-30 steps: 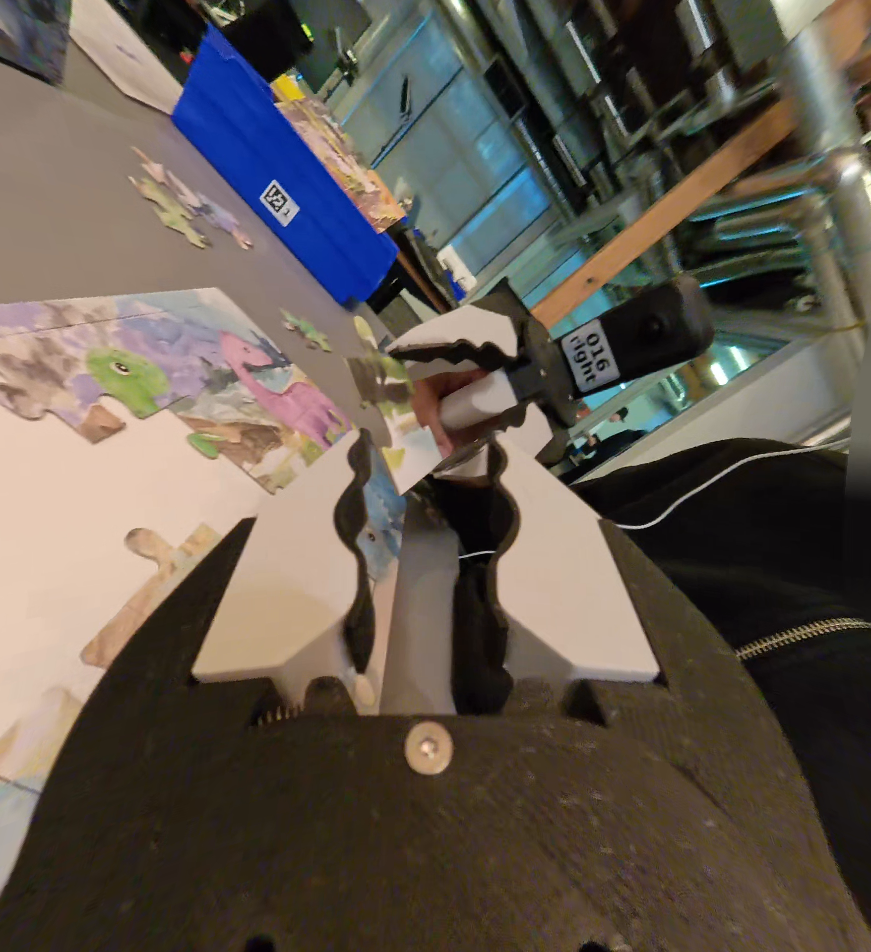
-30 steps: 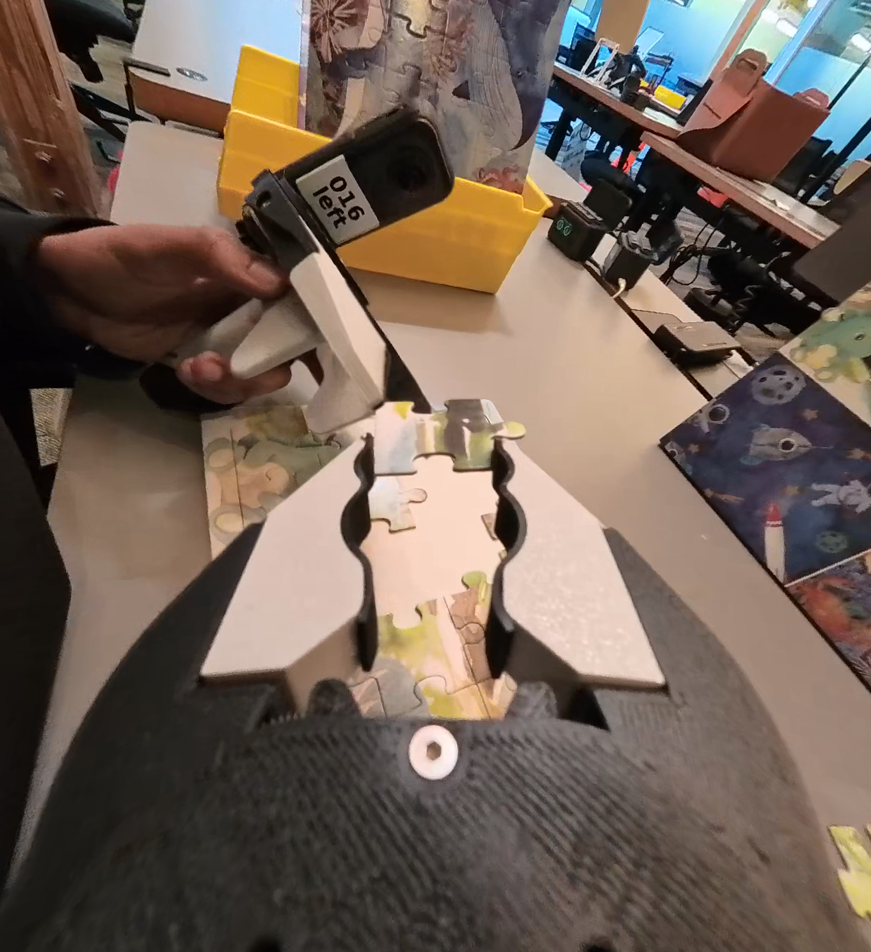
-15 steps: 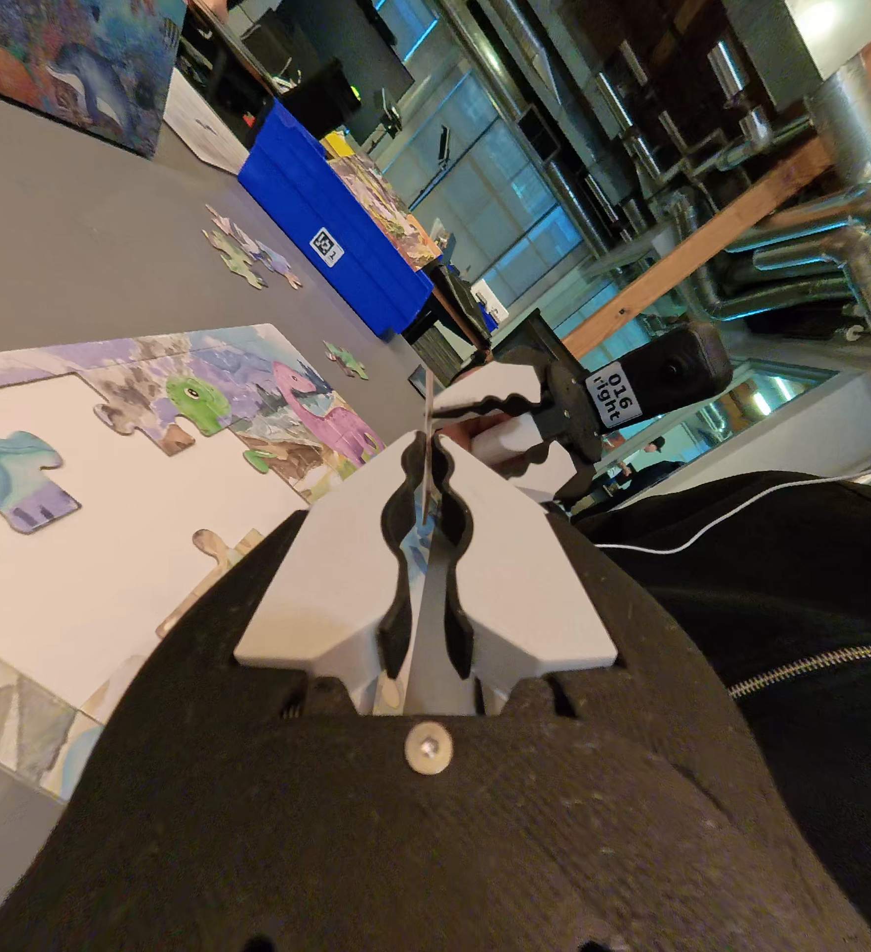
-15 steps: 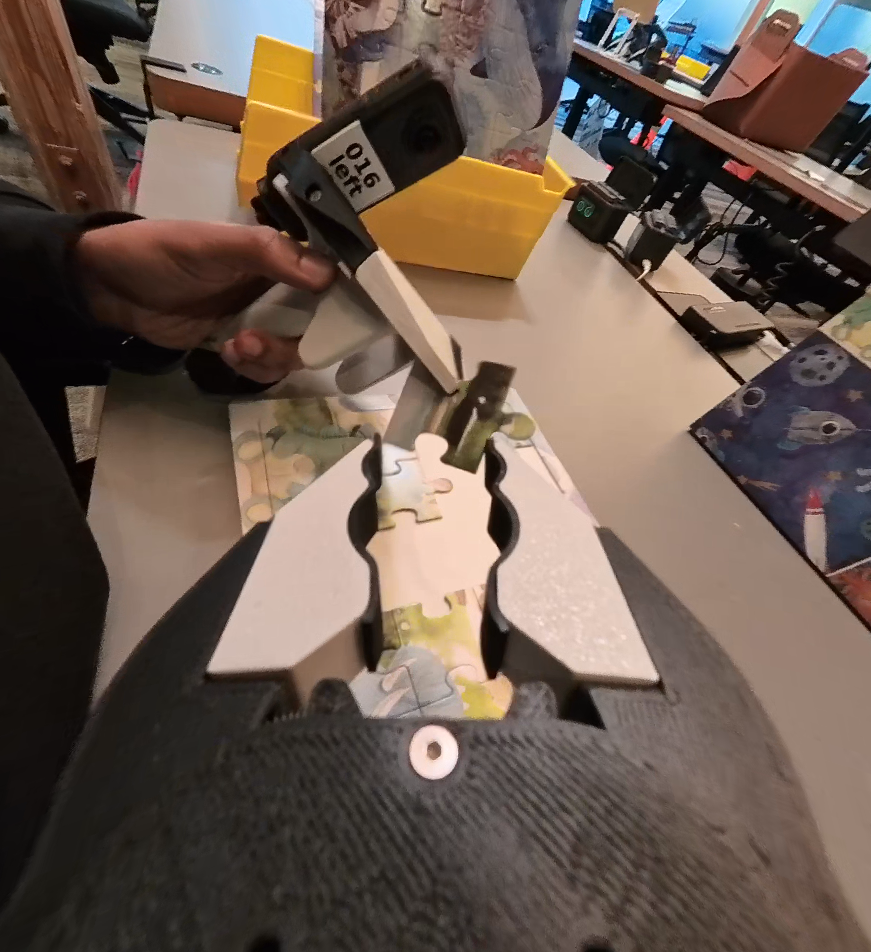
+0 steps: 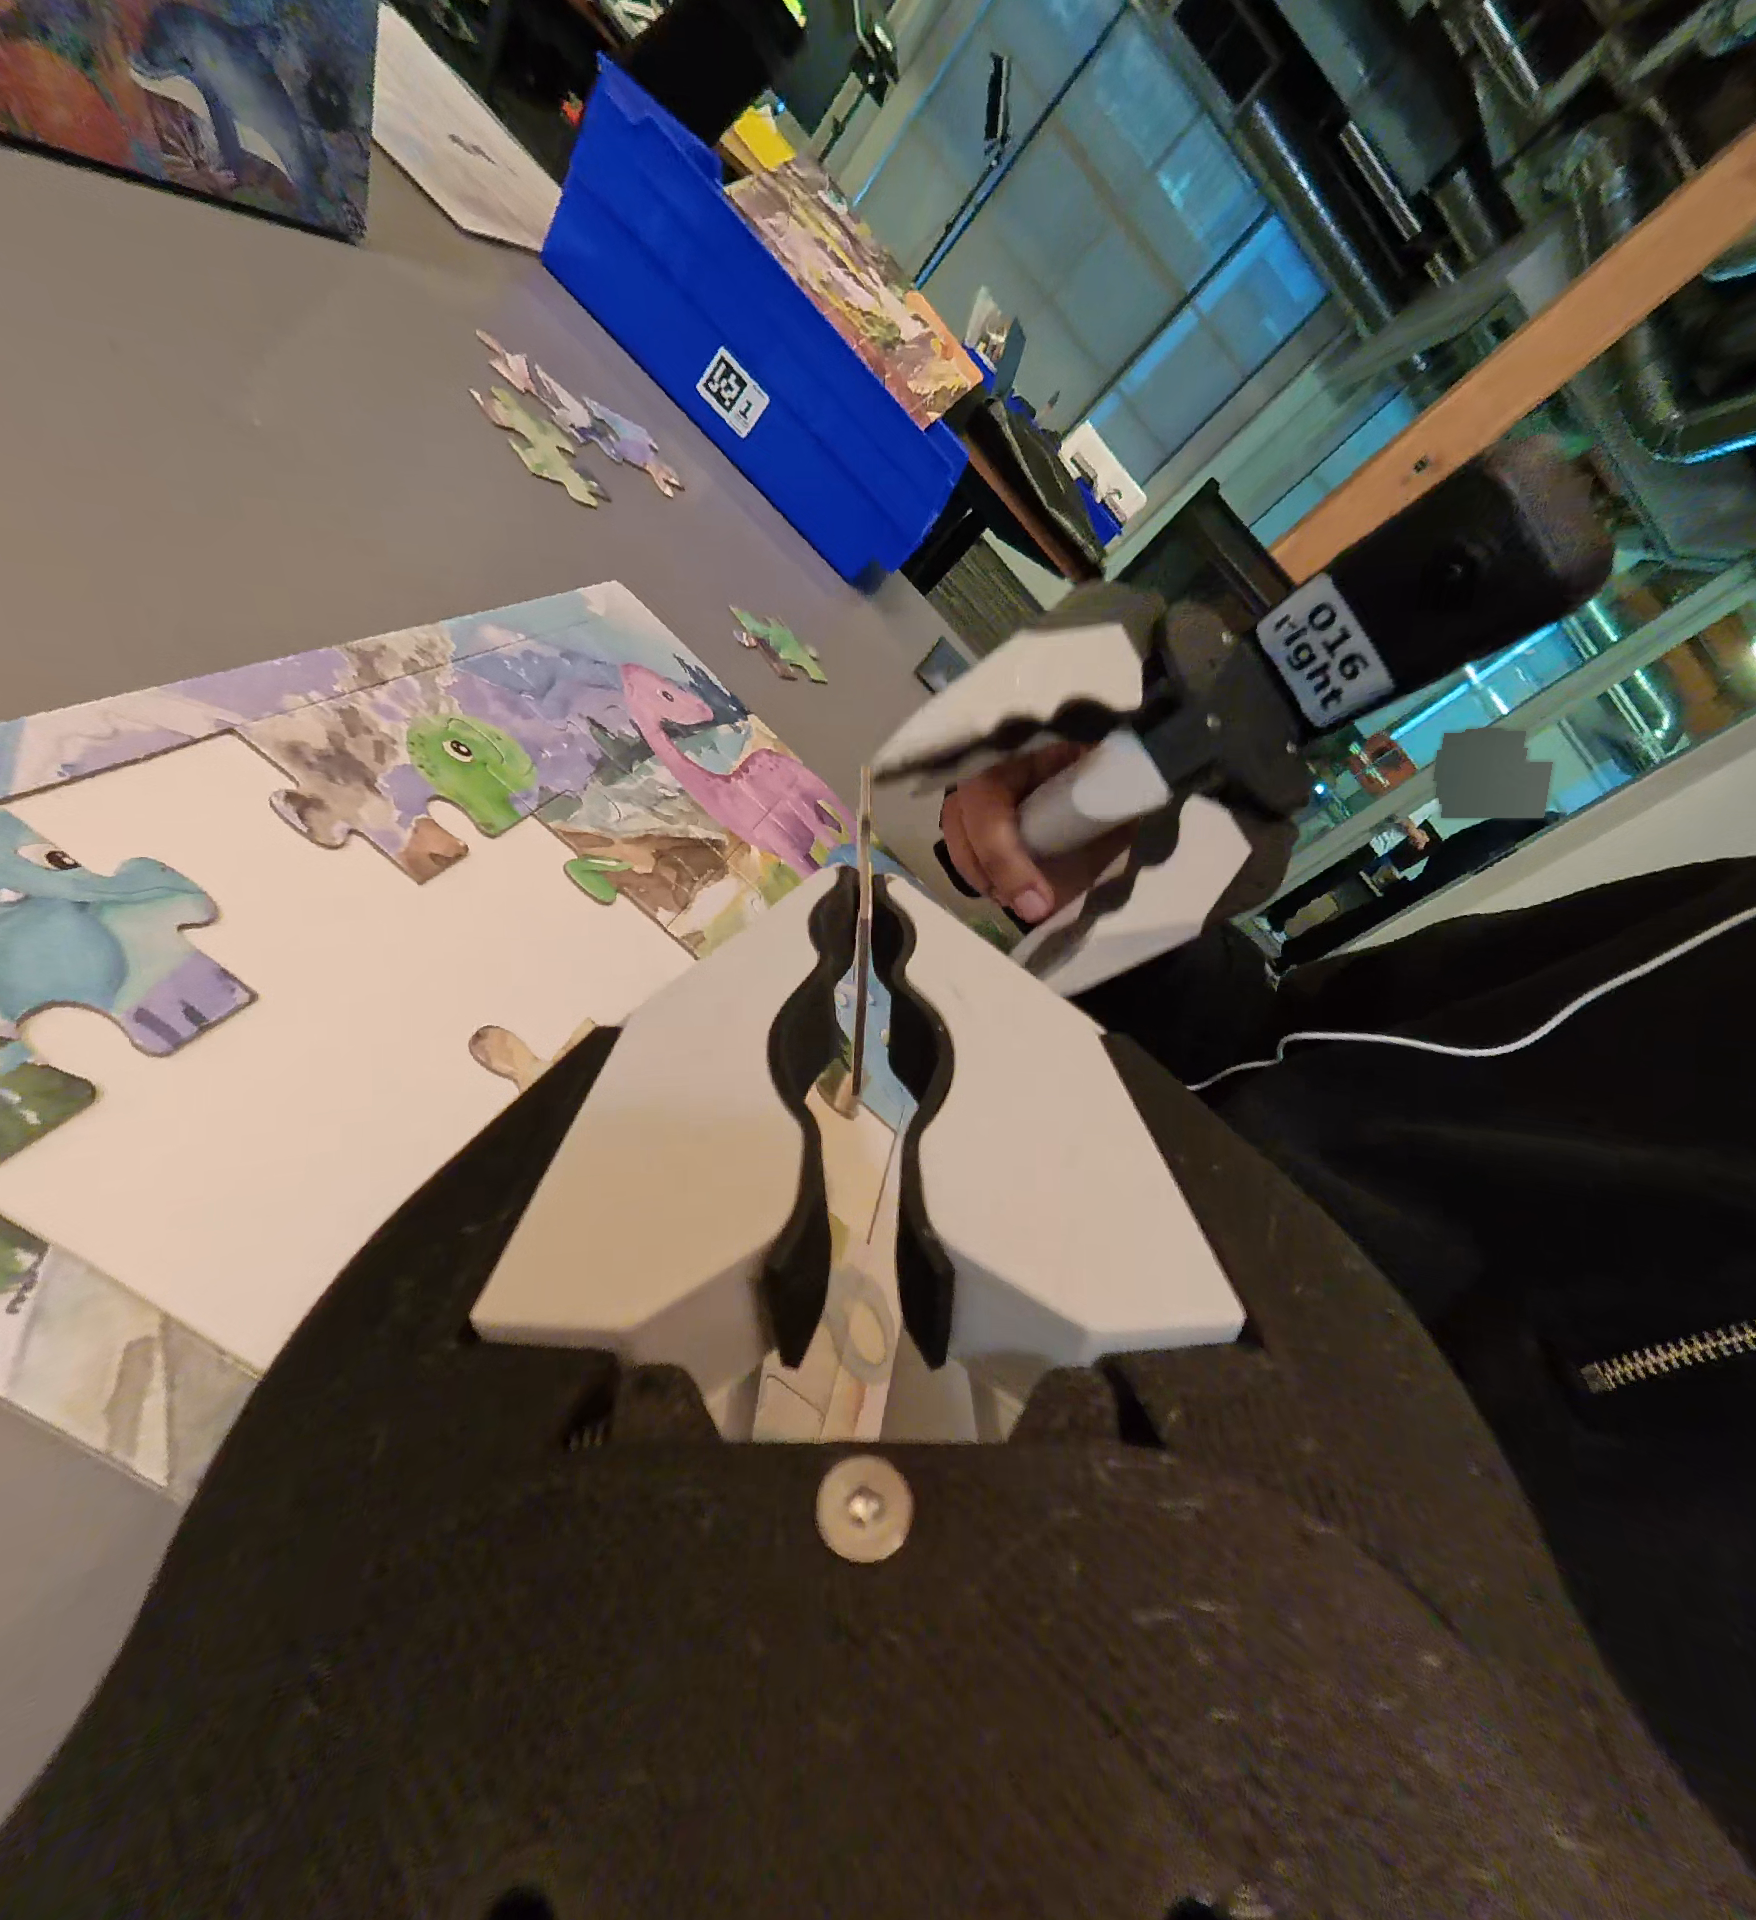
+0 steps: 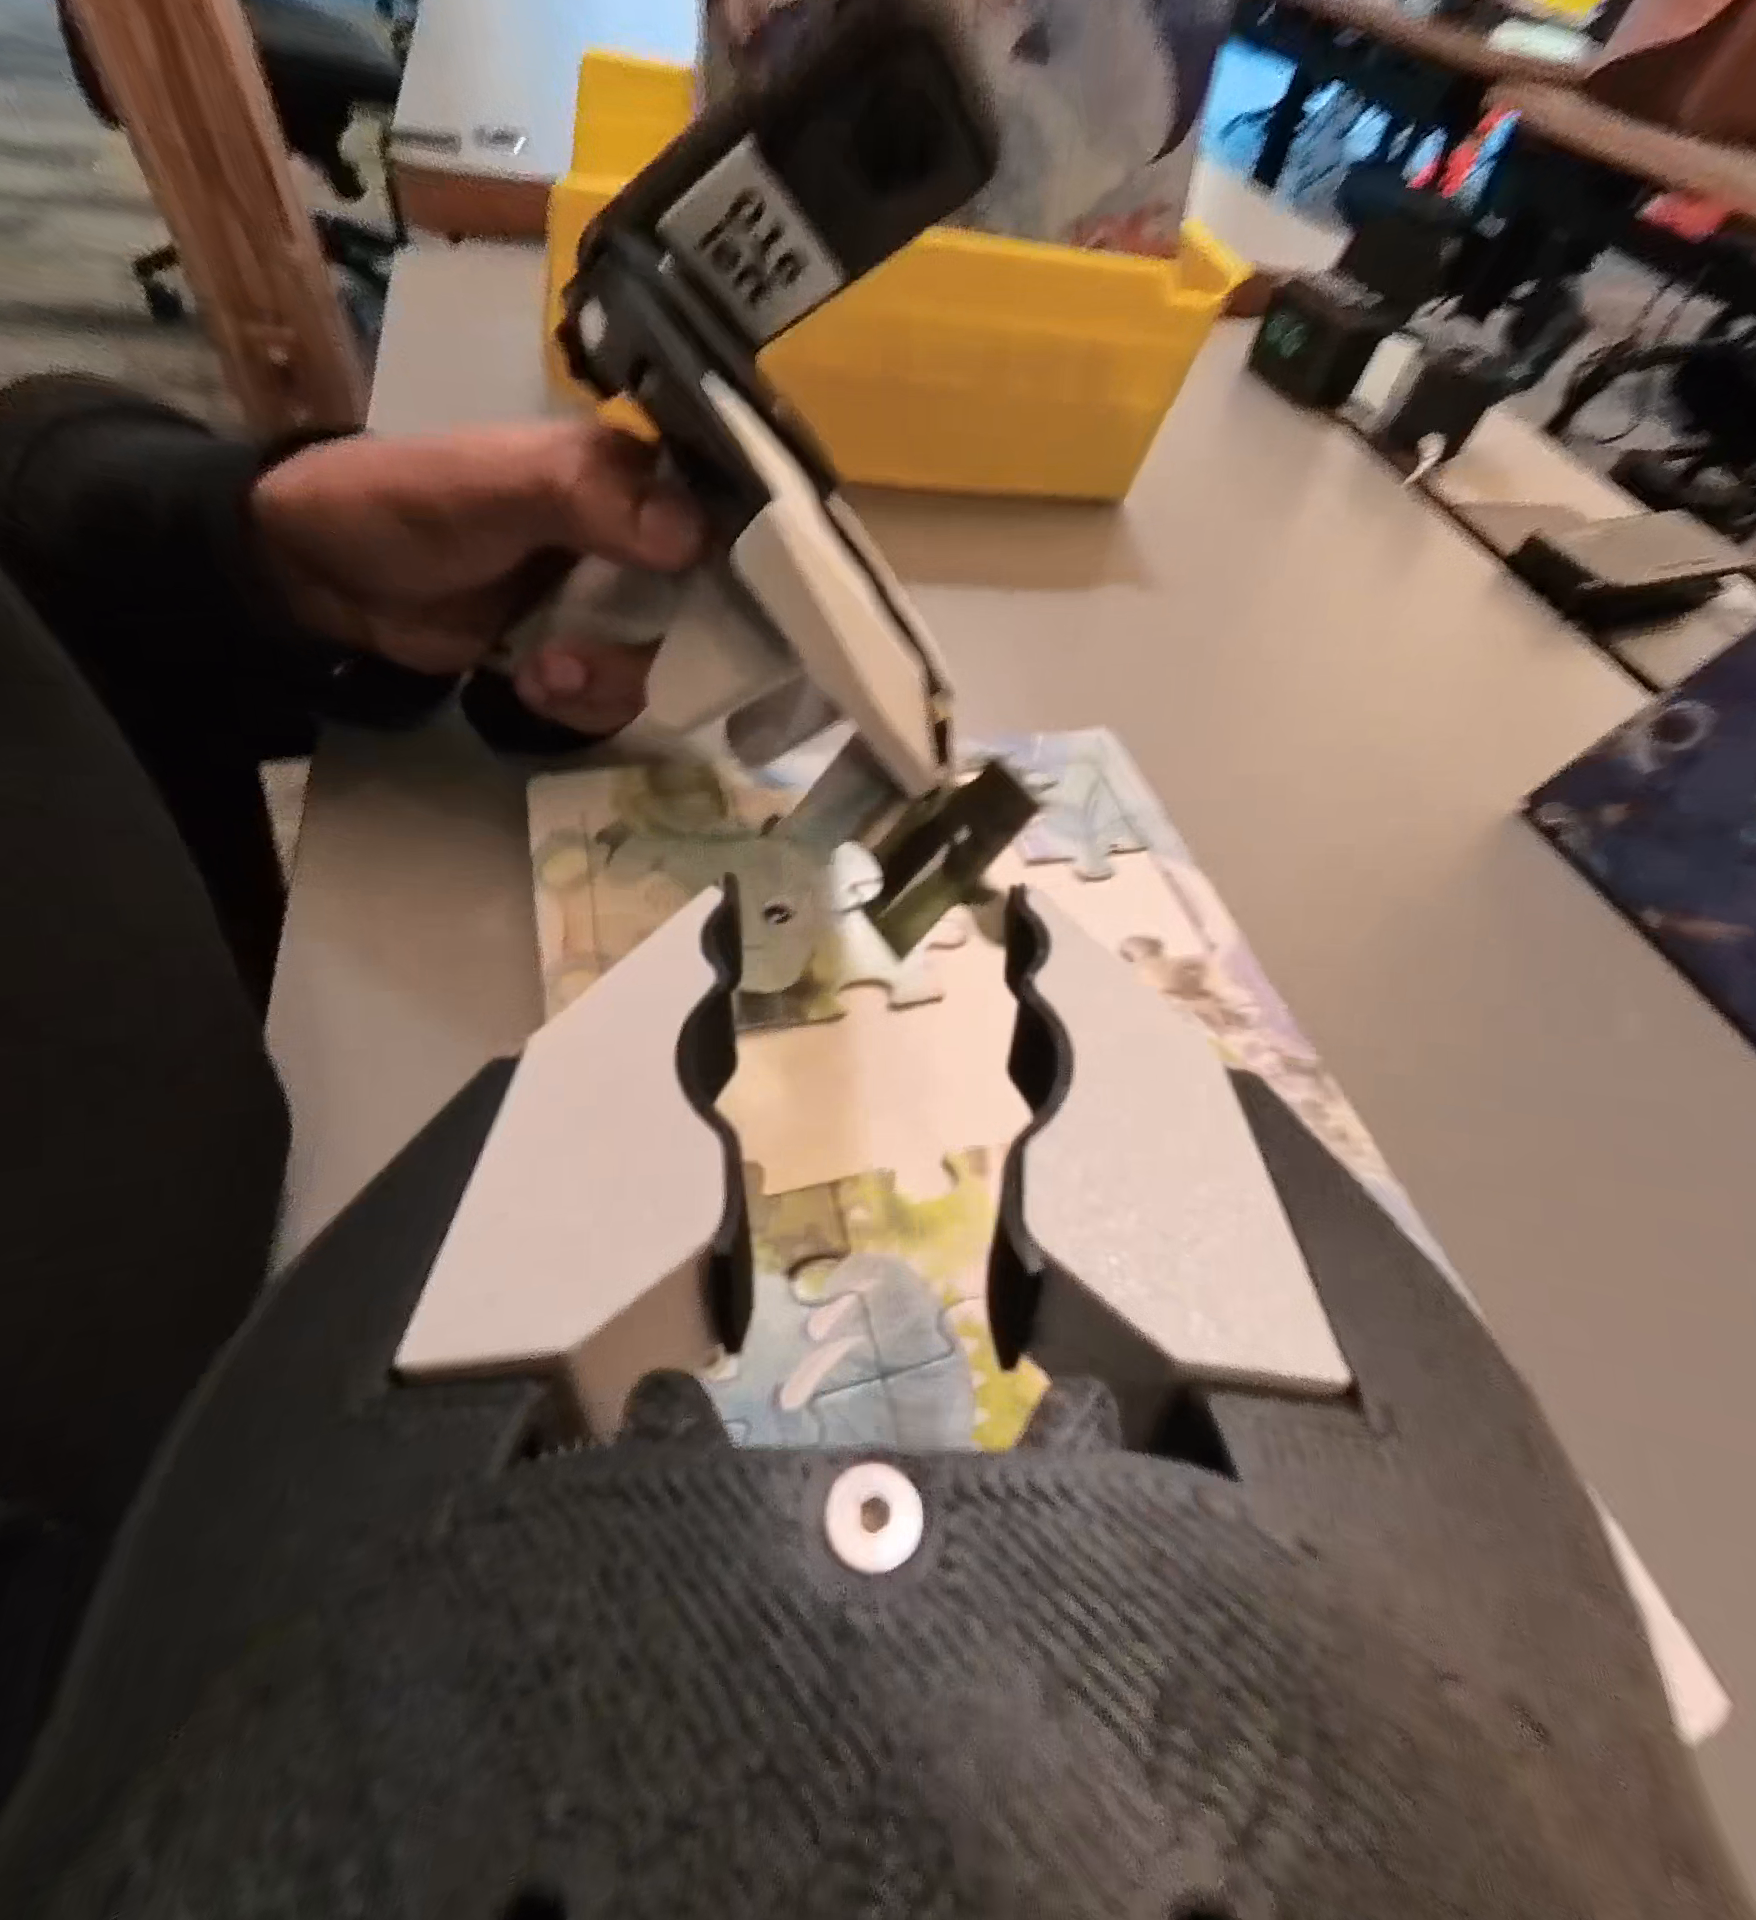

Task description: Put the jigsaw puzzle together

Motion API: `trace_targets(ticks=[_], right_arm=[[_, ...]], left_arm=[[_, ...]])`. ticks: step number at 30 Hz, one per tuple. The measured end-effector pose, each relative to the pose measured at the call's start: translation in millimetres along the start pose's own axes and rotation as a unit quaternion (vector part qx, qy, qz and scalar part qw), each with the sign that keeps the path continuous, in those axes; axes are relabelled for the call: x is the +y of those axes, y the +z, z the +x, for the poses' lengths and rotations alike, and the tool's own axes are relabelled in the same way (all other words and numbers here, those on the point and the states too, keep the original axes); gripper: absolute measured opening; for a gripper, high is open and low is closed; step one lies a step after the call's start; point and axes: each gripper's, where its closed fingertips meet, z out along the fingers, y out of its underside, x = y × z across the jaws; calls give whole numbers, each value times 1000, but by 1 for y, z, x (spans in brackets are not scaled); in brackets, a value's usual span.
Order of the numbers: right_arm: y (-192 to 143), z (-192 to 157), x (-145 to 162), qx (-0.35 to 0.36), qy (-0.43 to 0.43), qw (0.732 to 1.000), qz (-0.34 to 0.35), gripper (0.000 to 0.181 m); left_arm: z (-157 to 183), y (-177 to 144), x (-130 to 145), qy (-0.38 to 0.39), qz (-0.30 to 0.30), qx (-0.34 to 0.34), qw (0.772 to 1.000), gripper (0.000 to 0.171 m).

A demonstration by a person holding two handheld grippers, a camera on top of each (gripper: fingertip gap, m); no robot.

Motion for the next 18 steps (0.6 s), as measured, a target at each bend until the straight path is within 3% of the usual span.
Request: trace_targets(ticks=[6,10,14,18], right_arm=[[12,-32,15,-46,-62,996,-50,42],[3,-13,5,4,-65,997,-34,32],[-8,7,-9,56,-58,997,11,52],[4,-1,6,39,-75,996,-29,59]], left_arm=[[-5,-6,-8,-11,24,-5,1000,0],[-5,-5,-5,-3,17,-11,1000,0],[-4,-3,-4,0,12,-9,1000,0],[-2,-2,-4,0,13,-5,1000,0]])
